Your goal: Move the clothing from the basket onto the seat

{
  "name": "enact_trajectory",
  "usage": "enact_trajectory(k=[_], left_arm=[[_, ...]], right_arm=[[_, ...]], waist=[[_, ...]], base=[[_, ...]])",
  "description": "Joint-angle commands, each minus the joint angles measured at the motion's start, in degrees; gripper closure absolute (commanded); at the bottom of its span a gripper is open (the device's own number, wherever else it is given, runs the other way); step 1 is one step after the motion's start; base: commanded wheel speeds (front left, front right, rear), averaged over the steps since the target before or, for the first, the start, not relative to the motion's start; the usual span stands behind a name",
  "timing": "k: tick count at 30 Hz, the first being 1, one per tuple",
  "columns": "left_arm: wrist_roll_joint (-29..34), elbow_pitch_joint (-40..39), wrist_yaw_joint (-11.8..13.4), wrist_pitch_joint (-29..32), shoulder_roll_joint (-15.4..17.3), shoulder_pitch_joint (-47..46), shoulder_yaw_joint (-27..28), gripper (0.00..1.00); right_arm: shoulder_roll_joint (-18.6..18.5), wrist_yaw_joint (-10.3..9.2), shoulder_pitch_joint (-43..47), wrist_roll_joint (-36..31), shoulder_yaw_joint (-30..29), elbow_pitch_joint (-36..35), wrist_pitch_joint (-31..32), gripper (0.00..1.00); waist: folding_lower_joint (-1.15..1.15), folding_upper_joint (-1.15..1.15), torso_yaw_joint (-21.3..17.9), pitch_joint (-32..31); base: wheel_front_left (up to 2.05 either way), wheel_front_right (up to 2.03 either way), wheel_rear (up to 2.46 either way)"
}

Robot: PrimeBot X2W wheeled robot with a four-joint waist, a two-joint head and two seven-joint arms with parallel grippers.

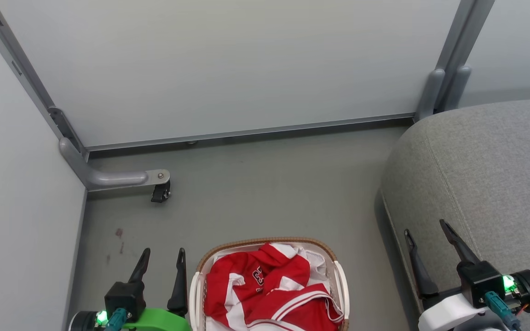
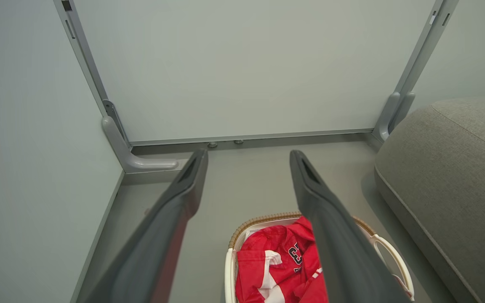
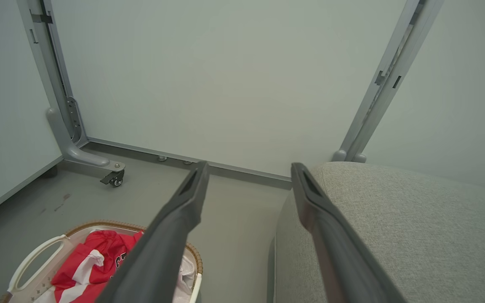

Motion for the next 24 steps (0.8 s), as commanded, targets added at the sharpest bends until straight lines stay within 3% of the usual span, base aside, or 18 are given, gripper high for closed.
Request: enact_trajectory(k=[1, 16, 24], left_arm=[[0.1, 0.1, -0.1, -0.1, 0.3, 0.1, 0.0, 0.00], [0.4, 0.9, -0.4, -0.1, 0.3, -0.4, -2.0, 0.00], [2.4, 3.0, -1.1, -0.1, 0.3, -4.6, -5.2, 0.00]], right_arm=[[-0.3, -0.02, 0.4, 0.5, -0.1, -0.2, -0.2, 0.00], [-0.3, -0.03, -0.3, 1.4, -0.4, -0.4, -0.2, 0.00], [-0.3, -0.03, -3.1, 1.8, -0.4, -0.9, -0.2, 0.00]], waist=[[0.00, 0.00, 0.0, 0.0], [0.00, 0.00, -0.2, 1.1], [0.00, 0.00, -1.8, 6.8]], base=[[0.00, 0.00, 0.00], [0.00, 0.00, 0.00], [0.00, 0.00, 0.00]])
